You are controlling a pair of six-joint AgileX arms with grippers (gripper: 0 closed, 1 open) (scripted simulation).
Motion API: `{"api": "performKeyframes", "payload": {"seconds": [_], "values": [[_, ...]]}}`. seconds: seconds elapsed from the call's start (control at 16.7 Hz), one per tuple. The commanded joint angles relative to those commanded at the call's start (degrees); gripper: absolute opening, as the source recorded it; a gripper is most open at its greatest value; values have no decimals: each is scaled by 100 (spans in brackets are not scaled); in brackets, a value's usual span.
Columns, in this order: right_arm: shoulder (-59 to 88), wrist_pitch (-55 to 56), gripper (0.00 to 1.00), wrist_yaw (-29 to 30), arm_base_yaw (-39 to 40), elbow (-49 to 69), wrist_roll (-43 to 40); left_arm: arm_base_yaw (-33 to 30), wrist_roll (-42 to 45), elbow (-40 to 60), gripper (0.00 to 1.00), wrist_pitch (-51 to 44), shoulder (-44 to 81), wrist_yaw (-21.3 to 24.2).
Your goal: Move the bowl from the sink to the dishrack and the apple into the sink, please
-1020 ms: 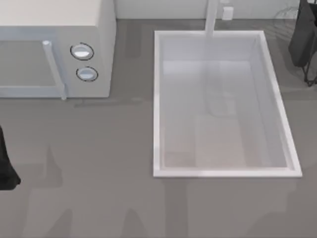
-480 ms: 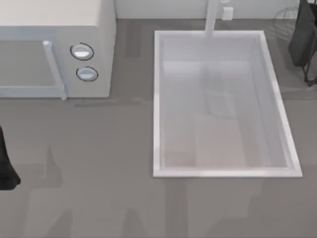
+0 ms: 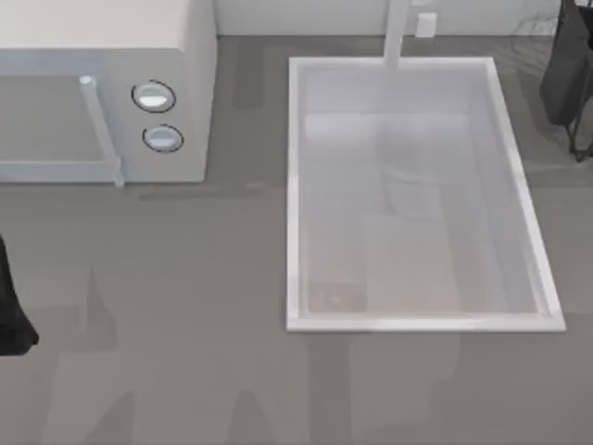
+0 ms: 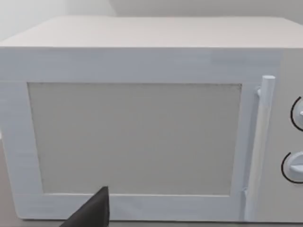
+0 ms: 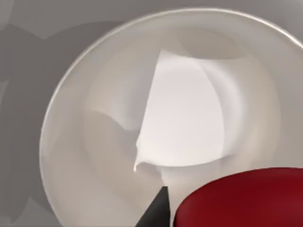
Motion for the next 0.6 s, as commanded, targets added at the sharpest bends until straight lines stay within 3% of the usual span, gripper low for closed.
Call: {"api": "performKeyframes", "payload": {"seconds": [0.3,0.6], "values": [[122,886,0,296,738,-57,169,0,0,0,100,0,0,0],[321,3082,0,1019,2125,-319,594,0,0,0,100,0,0,0]]}}
